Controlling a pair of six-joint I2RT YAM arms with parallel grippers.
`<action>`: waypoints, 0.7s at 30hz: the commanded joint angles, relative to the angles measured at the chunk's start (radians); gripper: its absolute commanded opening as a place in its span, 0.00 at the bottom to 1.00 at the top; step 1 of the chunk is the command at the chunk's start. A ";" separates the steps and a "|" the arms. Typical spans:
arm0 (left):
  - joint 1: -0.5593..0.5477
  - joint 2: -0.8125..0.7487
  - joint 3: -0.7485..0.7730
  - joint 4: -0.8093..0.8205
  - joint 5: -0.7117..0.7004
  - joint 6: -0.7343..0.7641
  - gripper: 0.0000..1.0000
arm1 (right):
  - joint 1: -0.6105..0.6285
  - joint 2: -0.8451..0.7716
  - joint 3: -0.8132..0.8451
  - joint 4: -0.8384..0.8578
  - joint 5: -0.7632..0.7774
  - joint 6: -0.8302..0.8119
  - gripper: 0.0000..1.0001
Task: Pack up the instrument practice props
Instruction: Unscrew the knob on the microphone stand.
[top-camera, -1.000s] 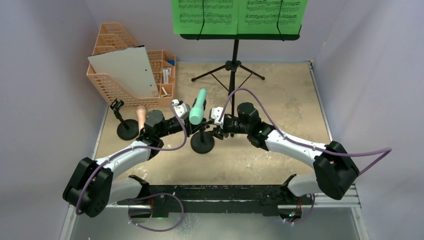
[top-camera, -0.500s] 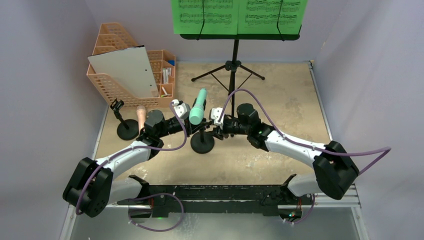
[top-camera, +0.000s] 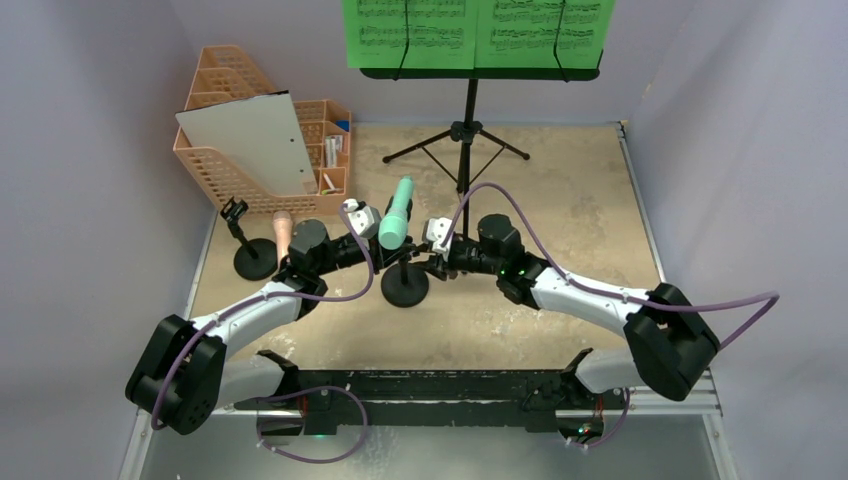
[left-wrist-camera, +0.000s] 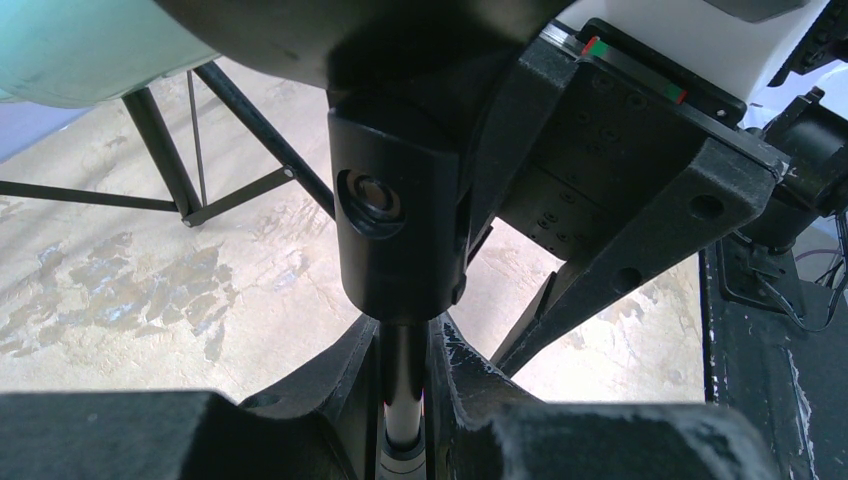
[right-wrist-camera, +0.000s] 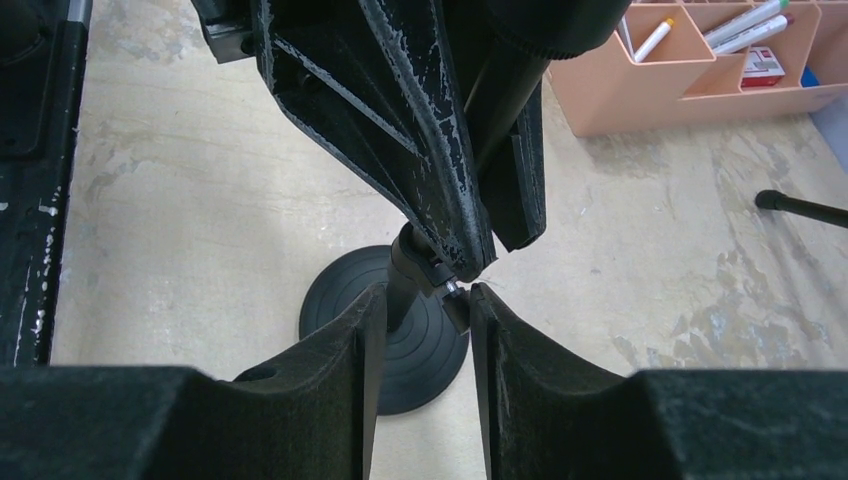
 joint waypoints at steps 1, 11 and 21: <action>-0.002 -0.001 0.029 0.021 0.022 -0.021 0.00 | 0.030 0.002 -0.063 -0.056 -0.011 0.076 0.38; -0.003 -0.003 0.028 0.020 0.020 -0.021 0.00 | 0.046 0.030 -0.126 0.028 0.009 0.134 0.35; -0.002 -0.006 0.025 0.018 0.016 -0.018 0.00 | 0.044 -0.119 -0.177 0.159 0.040 0.239 0.42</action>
